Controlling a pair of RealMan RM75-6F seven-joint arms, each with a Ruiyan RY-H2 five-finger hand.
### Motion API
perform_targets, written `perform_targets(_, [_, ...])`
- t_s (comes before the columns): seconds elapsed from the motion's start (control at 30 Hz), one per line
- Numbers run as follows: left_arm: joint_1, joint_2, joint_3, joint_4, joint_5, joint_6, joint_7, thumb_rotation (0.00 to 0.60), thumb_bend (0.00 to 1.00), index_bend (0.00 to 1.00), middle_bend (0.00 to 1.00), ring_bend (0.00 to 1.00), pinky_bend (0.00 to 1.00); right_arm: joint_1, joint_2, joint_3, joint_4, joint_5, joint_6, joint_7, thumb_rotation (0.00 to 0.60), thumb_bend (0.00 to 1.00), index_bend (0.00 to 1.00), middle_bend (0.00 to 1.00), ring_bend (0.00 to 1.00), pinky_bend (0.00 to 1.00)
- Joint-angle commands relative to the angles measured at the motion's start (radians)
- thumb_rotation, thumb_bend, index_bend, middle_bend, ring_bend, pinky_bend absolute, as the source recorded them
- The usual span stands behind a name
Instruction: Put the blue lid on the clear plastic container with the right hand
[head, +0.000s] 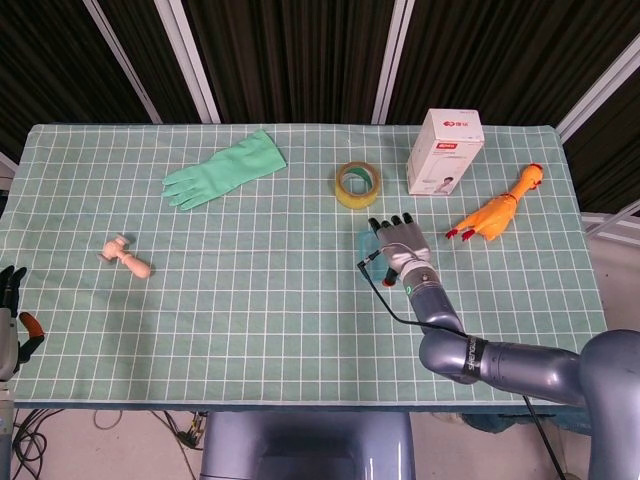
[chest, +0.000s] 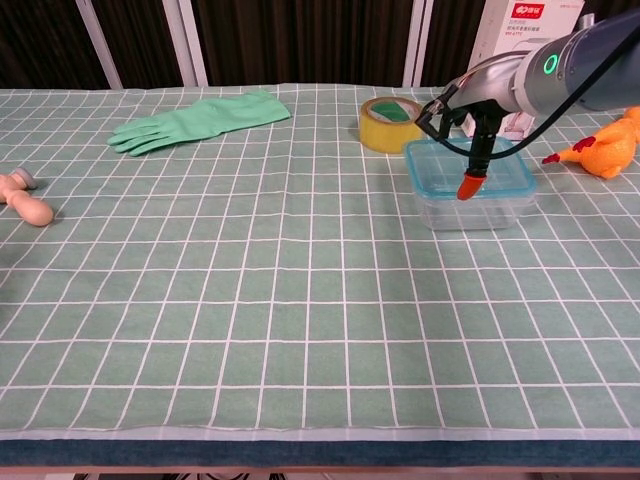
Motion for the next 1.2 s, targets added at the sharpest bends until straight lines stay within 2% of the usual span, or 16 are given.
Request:
perform_targets(0.03, [0.0, 0.0, 0.0, 0.001, 0.0, 0.0, 0.001, 0.6, 0.82, 0.07, 0.0, 0.0, 0.0, 0.002, -0.002, -0.004, 0.001, 0.002, -0.002, 0.001, 0.6, 0.22, 0.0, 0.46, 0.09, 0.0])
perform_targets(1.2, [-0.004, 0.002, -0.002, 0.002, -0.014, 0.003, -0.001, 0.6, 0.82, 0.07, 0.0, 0.0, 0.0, 0.012, -0.03, -0.042, 0.056, -0.027, -0.042, 0.054, 0.6, 0.22, 0.0, 0.46, 0.09, 0.0])
